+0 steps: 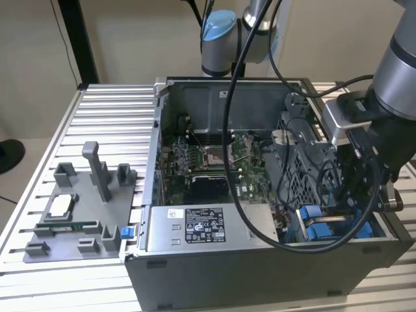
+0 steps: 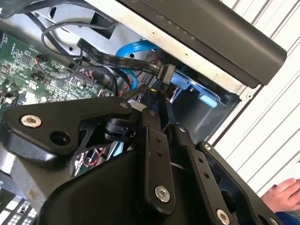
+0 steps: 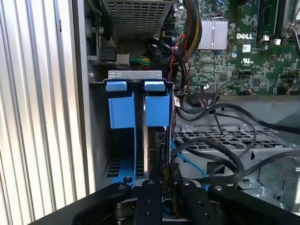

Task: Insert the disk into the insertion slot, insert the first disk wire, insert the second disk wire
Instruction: 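Insert the first disk wire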

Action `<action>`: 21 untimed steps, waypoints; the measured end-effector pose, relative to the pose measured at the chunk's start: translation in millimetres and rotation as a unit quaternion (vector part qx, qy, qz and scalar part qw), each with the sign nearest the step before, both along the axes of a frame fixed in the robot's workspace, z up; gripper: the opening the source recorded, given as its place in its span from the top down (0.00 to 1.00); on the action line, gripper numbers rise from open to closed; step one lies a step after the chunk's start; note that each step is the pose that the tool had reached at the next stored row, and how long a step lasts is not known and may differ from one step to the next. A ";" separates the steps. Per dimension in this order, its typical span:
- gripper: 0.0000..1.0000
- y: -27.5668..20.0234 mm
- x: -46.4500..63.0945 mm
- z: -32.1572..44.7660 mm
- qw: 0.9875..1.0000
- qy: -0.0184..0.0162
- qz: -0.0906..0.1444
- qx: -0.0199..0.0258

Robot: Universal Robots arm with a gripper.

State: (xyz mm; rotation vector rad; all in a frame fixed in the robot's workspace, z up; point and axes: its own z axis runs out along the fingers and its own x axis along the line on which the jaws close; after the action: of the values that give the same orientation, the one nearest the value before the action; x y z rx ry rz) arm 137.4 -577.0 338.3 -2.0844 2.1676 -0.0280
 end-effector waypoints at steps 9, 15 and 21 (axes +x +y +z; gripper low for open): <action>1.00 0.1 -0.1 -8.1 1.000 0.000 -0.006 0.000; 1.00 0.1 -0.1 -4.5 1.000 0.000 -0.006 0.001; 1.00 0.1 -0.2 11.5 1.000 0.000 -0.005 0.001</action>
State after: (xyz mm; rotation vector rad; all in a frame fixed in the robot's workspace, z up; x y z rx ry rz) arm 137.2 -576.9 349.8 -2.0720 2.1786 -0.0275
